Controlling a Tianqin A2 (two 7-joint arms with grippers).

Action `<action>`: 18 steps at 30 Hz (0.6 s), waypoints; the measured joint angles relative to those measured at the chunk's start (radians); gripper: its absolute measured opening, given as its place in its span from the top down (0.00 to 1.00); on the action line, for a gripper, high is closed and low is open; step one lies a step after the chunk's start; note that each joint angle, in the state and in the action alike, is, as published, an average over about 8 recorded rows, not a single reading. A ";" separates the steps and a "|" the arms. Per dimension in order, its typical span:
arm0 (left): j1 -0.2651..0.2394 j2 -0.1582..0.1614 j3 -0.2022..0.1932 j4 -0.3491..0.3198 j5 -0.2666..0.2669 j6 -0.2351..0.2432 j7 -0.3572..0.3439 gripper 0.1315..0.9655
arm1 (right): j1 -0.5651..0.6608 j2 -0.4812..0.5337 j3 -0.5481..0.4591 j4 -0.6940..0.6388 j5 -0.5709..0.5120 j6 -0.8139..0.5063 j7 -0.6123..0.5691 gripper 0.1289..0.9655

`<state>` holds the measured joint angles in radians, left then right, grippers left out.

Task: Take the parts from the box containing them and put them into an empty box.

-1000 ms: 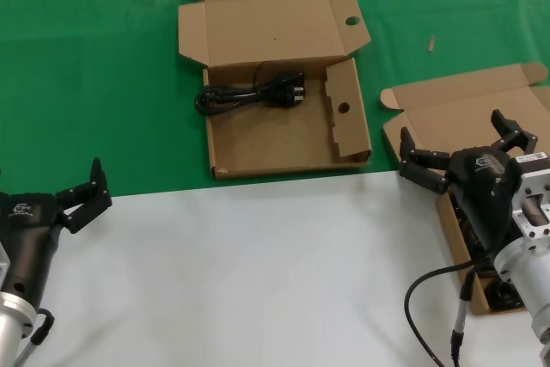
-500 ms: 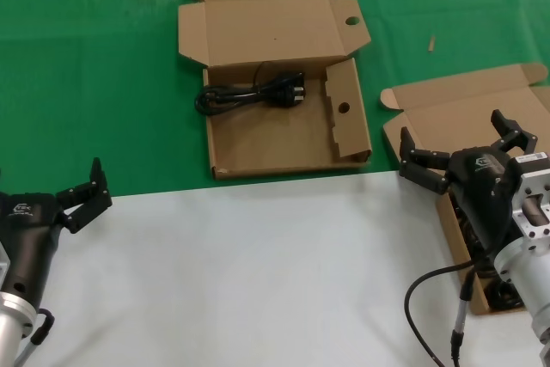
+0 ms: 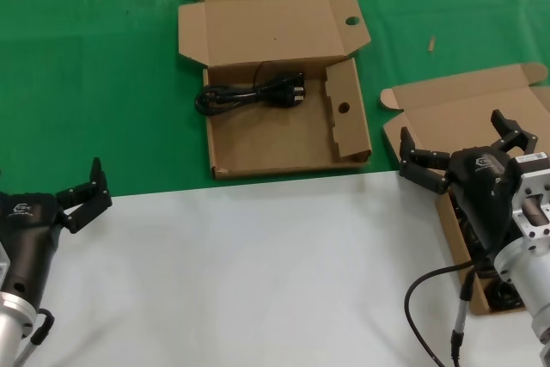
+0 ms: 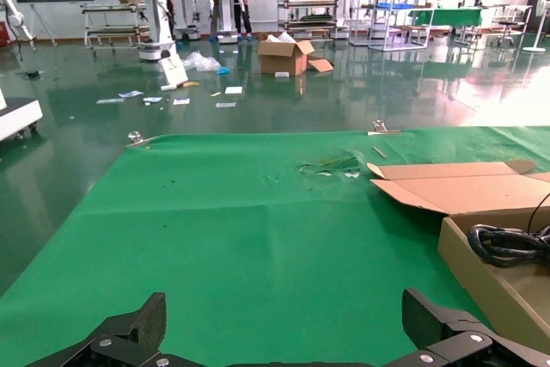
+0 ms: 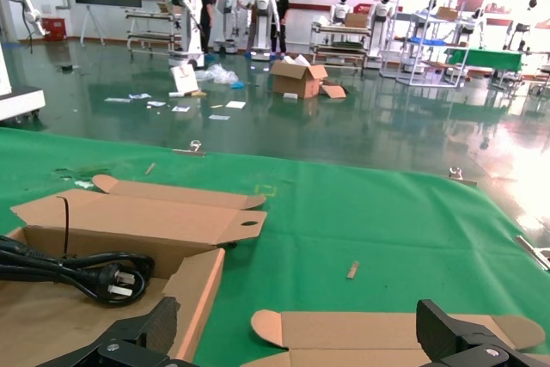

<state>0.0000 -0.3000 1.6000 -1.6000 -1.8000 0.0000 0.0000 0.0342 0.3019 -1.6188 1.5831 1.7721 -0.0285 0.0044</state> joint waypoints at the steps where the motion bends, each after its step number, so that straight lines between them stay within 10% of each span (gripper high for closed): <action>1: 0.000 0.000 0.000 0.000 0.000 0.000 0.000 0.00 | 0.000 0.000 0.000 0.000 0.000 0.000 0.000 0.00; 18: 0.000 0.000 0.000 0.000 0.000 0.000 0.000 0.00 | 0.000 0.000 0.000 0.000 0.000 0.000 0.000 0.00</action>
<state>0.0000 -0.3000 1.6000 -1.6000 -1.8000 0.0000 0.0000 0.0342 0.3019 -1.6188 1.5831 1.7721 -0.0285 0.0044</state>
